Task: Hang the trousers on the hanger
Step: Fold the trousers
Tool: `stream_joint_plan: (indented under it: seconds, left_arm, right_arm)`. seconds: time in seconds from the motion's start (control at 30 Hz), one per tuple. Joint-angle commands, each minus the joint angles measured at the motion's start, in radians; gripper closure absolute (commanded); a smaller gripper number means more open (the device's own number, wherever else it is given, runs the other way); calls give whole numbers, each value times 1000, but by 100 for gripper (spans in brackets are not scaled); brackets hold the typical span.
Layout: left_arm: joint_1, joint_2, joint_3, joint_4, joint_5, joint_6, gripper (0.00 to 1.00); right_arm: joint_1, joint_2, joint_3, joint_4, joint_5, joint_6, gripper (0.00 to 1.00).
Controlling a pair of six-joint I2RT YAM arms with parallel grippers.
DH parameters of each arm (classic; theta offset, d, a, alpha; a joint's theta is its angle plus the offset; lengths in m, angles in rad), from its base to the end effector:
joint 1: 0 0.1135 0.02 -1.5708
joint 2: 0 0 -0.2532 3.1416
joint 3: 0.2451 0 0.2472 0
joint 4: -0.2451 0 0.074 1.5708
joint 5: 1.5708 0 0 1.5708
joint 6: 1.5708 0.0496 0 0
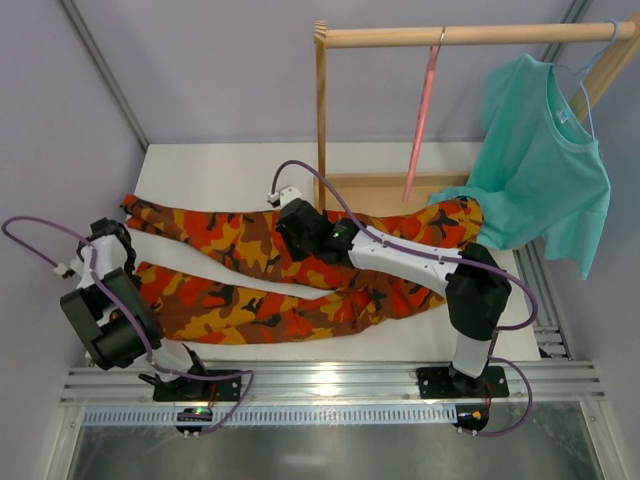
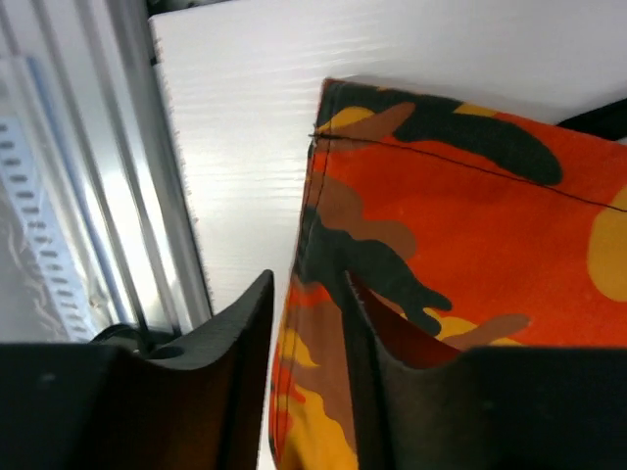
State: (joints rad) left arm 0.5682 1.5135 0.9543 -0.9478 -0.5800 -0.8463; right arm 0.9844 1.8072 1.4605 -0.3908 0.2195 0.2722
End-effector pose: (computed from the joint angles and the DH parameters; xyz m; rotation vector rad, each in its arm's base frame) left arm 0.1944 0.1563 0.1747 -1.8934 2.1729 0.8390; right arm 0.2391 0.3404 0.2523 -0.7016 2.2104 0.3960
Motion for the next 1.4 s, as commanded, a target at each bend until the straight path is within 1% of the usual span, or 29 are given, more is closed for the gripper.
stream_joint_plan:
  seconds: [0.0,0.03,0.1,0.13,0.17,0.2,0.23,0.27,0.33,0.37,0.4,0.47,0.57,0.6,0.67,0.77,0.87,1.0,1.23,1.37]
  left_arm:
    - [-14,-53,58,61,72,44,62]
    - [-28,-74,55,95,124,65,60]
    - [-74,-146,51,132,135,82,54]
    - [-79,-163,46,180,153,84,52]
    - [-77,-177,43,202,214,75,52]
    - [-79,-182,41,231,247,66,52]
    - [-79,-173,41,282,288,58,52]
    - [-79,-164,38,318,368,52,53]
    - [-91,-113,41,363,408,24,55]
    - [-94,-95,40,426,423,16,54]
    - [-97,-72,40,452,457,1,55]
    - [-100,5,60,497,479,-14,59]
    - [-119,102,128,517,467,-5,62]
    - [-131,120,145,517,432,-5,61]
    - [-137,161,181,541,436,-11,59]
    - [-136,204,222,560,414,-23,57]
    - [-136,238,244,560,388,-37,57]
    - [-137,335,317,524,397,-57,58]
    - [-143,396,313,549,399,-94,60]
    - [-142,438,343,560,399,-99,61]
  right_arm:
    - [-3,12,27,12,-12,9,80]
    - [-4,17,27,12,-14,7,80]
    - [-4,20,27,16,-16,9,80]
    - [-3,24,27,18,-17,12,80]
    - [-3,24,23,21,-20,15,80]
    - [-4,26,18,33,-23,16,80]
    - [-3,27,14,44,-32,24,80]
    - [-4,27,3,52,-37,25,80]
    - [-4,30,-5,67,-51,30,80]
    - [-4,35,-8,72,-52,28,80]
    - [-3,37,-8,72,-55,27,80]
    - [-3,40,-6,70,-45,21,80]
    - [-4,32,-6,67,-54,16,80]
    - [-3,27,-6,67,-63,24,80]
    - [-4,21,-17,79,-104,32,80]
    - [-4,12,-28,93,-121,47,80]
    - [-4,6,-26,98,-115,45,80]
    - [-3,-6,-20,95,-91,33,80]
    - [-4,0,4,83,-69,25,80]
    - [-4,1,4,86,-72,27,80]
